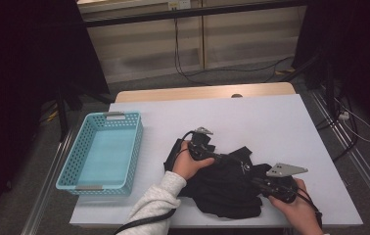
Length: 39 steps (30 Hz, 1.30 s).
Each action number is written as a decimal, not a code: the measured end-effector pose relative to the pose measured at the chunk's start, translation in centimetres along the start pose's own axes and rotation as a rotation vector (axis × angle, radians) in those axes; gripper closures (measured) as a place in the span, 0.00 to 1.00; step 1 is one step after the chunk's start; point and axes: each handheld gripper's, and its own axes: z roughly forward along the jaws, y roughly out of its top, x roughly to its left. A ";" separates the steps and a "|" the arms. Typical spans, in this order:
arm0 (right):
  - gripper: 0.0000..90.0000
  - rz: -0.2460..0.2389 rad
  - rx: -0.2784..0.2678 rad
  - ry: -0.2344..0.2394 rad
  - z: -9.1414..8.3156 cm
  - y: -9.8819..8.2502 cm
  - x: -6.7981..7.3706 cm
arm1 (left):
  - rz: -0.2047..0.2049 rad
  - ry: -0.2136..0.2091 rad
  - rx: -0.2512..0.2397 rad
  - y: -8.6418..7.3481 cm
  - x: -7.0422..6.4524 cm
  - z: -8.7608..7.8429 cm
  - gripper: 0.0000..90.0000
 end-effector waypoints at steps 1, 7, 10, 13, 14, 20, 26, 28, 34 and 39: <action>0.95 0.000 0.001 -0.002 0.1 0.1 0.0 | -0.003 -0.001 -0.004 -0.1 -0.1 0.0 0.31; 0.92 -0.002 -0.005 -0.003 0.2 0.2 0.0 | 0.118 -0.023 0.058 -0.3 -1.7 0.3 0.62; 0.85 0.007 -0.007 -0.020 -0.1 0.1 -0.2 | 0.087 -0.037 0.073 -0.4 -1.7 0.5 0.92; 0.83 0.021 -0.013 -0.023 -0.4 0.1 -0.5 | 0.062 -0.047 0.078 -0.4 -1.8 0.5 0.95; 0.81 0.031 -0.022 -0.027 -0.7 0.2 -0.7 | 0.063 -0.041 0.081 -0.4 -1.9 0.5 0.96; 0.70 0.106 -0.090 -0.085 -2.3 0.2 -2.2 | 0.030 0.021 -0.012 0.5 -0.8 -2.5 0.97; 0.58 0.107 -0.088 -0.090 -2.0 0.6 -1.8 | 0.010 0.081 -0.098 1.0 1.2 -6.5 0.97; 0.56 0.106 -0.095 -0.081 -1.8 0.9 -1.7 | -0.003 0.099 -0.124 0.9 1.9 -7.8 0.97; 0.53 0.086 -0.054 -0.063 0.1 1.7 -1.0 | -0.020 0.132 -0.164 -0.3 2.9 -10.5 0.97; 0.56 0.077 -0.054 -0.070 1.2 2.8 -1.1 | -0.010 0.138 -0.181 -1.5 2.7 -11.4 0.97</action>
